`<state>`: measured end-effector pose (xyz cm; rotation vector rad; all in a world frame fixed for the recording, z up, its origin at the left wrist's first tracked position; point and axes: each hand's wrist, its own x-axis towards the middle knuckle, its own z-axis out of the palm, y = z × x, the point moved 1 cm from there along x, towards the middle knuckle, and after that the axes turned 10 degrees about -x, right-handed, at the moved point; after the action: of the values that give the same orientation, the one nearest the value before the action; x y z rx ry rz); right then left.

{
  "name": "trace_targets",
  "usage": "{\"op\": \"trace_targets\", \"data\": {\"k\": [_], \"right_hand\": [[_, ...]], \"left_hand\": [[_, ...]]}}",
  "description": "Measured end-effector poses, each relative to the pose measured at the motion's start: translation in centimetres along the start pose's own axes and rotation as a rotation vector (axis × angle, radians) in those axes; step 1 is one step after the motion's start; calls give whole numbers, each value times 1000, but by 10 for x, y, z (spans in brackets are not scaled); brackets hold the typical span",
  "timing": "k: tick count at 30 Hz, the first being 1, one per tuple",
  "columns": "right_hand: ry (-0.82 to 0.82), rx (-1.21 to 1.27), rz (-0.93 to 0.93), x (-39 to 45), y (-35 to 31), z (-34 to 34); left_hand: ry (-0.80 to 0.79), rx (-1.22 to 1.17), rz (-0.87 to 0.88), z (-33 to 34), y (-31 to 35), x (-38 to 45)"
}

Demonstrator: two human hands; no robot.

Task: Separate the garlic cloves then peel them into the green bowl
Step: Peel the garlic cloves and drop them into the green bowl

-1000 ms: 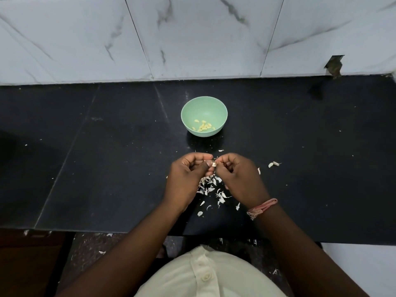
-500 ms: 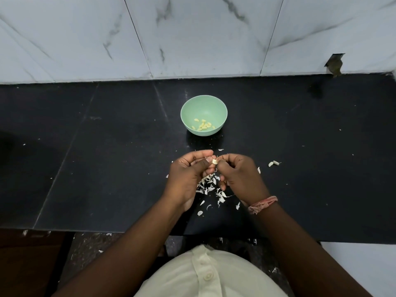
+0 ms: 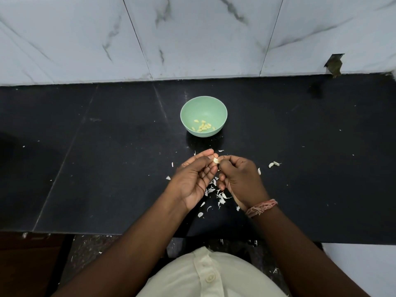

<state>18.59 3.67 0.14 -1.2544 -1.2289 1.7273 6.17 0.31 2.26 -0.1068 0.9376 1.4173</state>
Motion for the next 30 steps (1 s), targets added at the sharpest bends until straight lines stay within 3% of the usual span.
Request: {"op": "trace_targets", "data": {"k": [5, 10, 20, 30], "right_hand": [[47, -66, -36, -2, -3, 1], [73, -207, -118, -2, -11, 4], [130, -170, -125, 0, -19, 13], [394, -629, -318, 3, -16, 14]], "left_hand": [[30, -48, -36, 3, -4, 2], [32, -15, 51, 5, -6, 6], [-26, 19, 207, 5, -7, 4], [-24, 94, 331, 8, -11, 3]]}}
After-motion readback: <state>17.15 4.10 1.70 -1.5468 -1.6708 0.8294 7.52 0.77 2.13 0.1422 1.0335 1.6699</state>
